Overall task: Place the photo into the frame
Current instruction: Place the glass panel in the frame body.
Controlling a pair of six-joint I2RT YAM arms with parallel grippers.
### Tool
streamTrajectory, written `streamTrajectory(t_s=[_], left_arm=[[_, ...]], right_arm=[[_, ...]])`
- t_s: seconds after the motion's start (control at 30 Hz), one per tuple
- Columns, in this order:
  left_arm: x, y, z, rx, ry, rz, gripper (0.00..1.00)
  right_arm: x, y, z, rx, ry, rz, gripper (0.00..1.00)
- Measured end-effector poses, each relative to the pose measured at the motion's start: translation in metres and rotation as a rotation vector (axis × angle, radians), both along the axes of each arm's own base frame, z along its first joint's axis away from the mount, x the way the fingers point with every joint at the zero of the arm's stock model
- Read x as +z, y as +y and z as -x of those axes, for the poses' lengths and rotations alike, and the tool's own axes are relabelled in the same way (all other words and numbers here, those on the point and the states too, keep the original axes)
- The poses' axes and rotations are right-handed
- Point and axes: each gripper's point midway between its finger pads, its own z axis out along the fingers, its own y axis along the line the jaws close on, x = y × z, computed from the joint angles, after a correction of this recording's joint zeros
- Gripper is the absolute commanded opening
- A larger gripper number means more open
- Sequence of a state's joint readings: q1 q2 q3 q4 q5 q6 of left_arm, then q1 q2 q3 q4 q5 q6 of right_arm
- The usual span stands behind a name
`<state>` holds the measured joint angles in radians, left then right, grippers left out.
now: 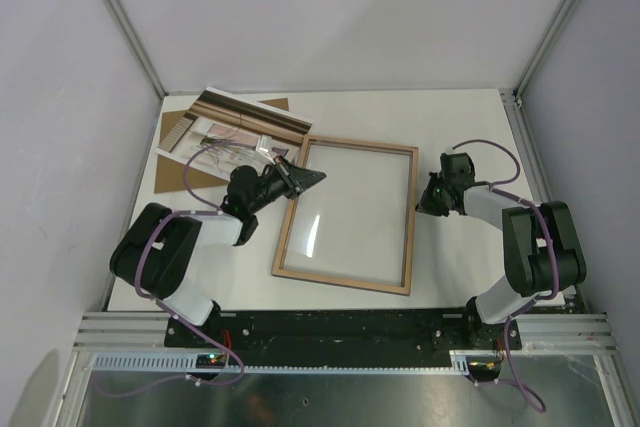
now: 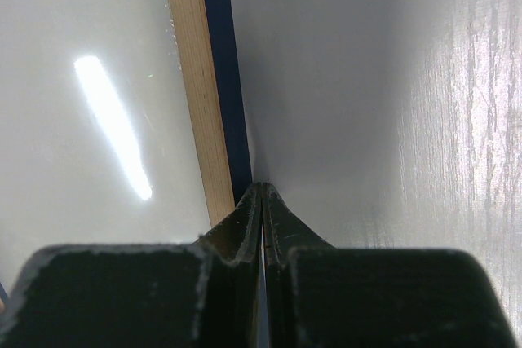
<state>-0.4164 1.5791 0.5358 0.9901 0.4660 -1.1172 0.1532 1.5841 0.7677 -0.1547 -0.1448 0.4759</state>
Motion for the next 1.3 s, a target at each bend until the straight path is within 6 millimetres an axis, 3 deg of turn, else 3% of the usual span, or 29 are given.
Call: streamTrajectory(t_s=[1.3], left_arm=[[-0.017, 0.008, -0.003, 0.035, 0.03, -0.005, 0.0]], right_arm=[[0.0, 0.0, 0.0, 0.001, -0.002, 0.004, 0.02]])
